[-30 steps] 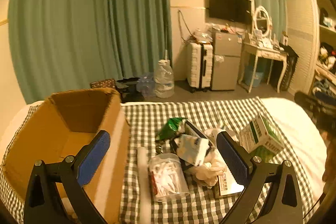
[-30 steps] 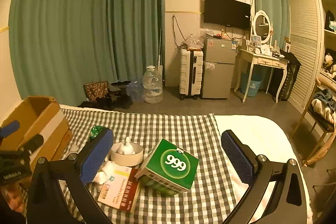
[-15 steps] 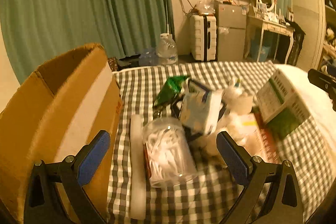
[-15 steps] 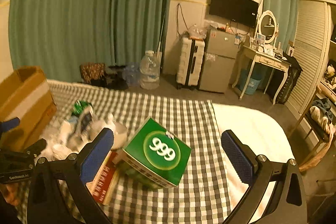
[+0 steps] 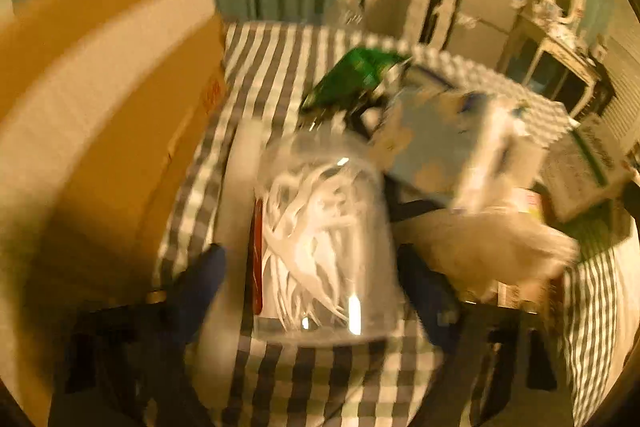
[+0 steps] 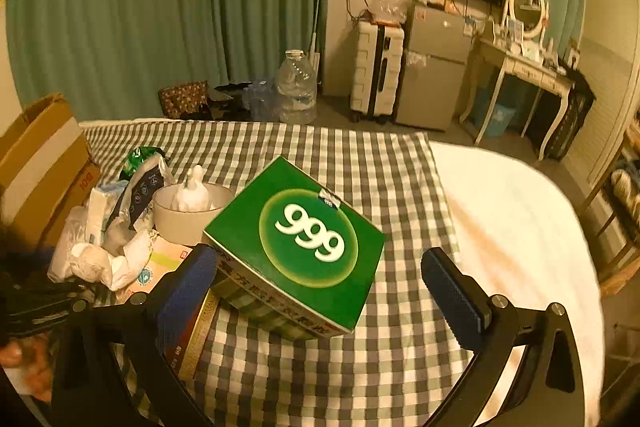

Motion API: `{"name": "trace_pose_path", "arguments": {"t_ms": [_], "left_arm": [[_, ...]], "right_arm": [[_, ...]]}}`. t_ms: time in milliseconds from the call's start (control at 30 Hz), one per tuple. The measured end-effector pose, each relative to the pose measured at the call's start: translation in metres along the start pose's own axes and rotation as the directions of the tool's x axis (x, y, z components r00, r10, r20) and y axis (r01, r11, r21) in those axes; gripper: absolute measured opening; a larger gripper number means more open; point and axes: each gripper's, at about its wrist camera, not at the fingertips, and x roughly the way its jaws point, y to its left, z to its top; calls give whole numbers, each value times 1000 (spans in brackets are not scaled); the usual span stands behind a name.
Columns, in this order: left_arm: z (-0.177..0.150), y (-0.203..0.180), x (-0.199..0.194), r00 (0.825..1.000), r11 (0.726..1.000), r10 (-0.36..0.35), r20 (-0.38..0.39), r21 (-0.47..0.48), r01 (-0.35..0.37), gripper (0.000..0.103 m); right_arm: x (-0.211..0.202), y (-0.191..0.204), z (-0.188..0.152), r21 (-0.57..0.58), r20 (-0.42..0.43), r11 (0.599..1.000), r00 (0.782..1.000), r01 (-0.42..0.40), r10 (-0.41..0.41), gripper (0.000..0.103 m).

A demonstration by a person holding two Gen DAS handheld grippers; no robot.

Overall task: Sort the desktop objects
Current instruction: 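Grasp the clear floss-pick jar with the left gripper while the right grasps the green medicine box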

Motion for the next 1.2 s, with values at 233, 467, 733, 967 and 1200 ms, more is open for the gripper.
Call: {"name": "trace_pose_path", "arguments": {"t_ms": [233, 467, 733, 967, 1200], "left_arm": [[-3, -10, 2, 998, 997, 60, 5, 42, -60, 79], [-4, -8, -7, 999, 997, 49, 19, 56, -50, 75], [-4, -4, -11, 1000, 998, 24, 3, 60, -24, 62], [8, -4, -6, 1000, 999, 10, -2, 35, -10, 62], [10, -3, -9, 1000, 1000, 7, 9, 30, -7, 62]], "right_arm": [[16, 2, -8, 21, -41, 999, 999, -27, 28, 103], [9, 13, -3, 98, -37, 995, 999, 18, -15, 103], [13, 8, 16, 274, -87, 958, 994, 85, -63, 103], [22, 6, 11, 284, -103, 950, 989, 128, -102, 103], [50, -13, -2, 417, -153, 909, 986, 6, 64, 103]]}}
